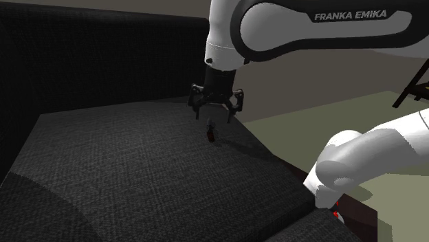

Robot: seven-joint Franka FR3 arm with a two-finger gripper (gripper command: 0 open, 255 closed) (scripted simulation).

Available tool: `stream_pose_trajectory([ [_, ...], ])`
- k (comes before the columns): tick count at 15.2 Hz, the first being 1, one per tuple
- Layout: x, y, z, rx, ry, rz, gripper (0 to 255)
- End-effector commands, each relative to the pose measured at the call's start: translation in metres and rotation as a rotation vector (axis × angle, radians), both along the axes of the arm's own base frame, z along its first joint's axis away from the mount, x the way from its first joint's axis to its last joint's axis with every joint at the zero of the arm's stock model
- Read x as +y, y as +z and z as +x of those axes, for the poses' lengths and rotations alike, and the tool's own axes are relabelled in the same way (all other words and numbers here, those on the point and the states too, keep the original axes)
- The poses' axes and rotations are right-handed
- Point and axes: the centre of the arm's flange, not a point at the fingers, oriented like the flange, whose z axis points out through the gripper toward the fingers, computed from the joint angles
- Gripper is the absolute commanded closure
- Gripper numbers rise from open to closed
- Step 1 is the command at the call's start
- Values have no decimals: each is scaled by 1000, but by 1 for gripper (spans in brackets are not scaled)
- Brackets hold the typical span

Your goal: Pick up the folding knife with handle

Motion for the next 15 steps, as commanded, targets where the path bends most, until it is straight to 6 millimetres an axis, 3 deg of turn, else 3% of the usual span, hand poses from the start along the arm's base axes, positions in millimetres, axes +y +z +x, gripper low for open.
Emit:
stream_pose_trajectory([
  [1, 5, -7, 3, 3, -28, 6, 0],
  [7, 5, -41, 3, 3, -28, 6, 0],
  [9, 5, -41, 3, 3, -28, 6, 0],
  [10, 5, -42, 2, 3, -28, 6, 255],
  [15, 4, -41, 4, 3, -28, 6, 255],
])
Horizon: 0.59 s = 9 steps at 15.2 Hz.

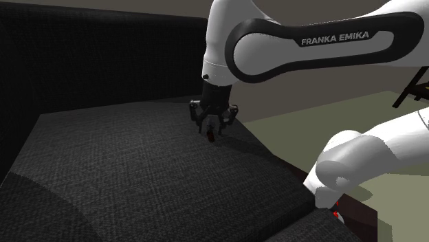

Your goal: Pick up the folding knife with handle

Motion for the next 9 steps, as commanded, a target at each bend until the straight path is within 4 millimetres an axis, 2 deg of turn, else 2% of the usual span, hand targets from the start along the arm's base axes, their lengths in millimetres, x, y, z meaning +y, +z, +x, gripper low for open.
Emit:
stream_pose_trajectory([
  [1, 0, -4, 1, 4, 0, 1, 255],
  [4, 1, -4, 0, 4, 0, 1, 255],
  [9, 1, 23, 0, 4, 0, 1, 255],
])
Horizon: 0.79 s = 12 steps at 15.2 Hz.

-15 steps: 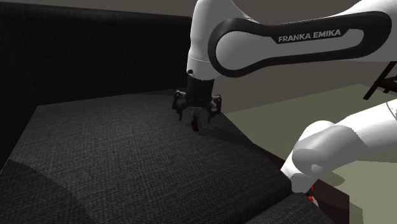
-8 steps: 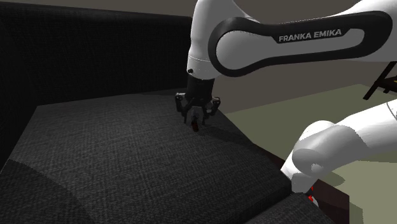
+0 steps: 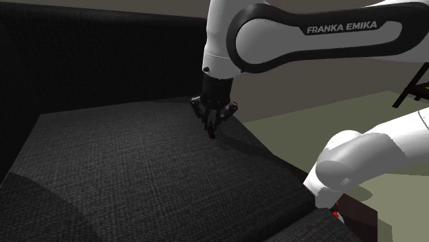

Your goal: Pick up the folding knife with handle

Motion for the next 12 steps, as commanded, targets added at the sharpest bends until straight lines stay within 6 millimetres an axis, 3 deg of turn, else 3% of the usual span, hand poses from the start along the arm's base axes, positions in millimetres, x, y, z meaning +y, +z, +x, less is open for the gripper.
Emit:
stream_pose_trajectory([
  [1, 0, 10, 1, 1, 0, 0, 255],
  [10, 0, 57, 1, 1, 0, 0, 255],
  [12, 0, 58, 1, 1, 0, 0, 255],
])
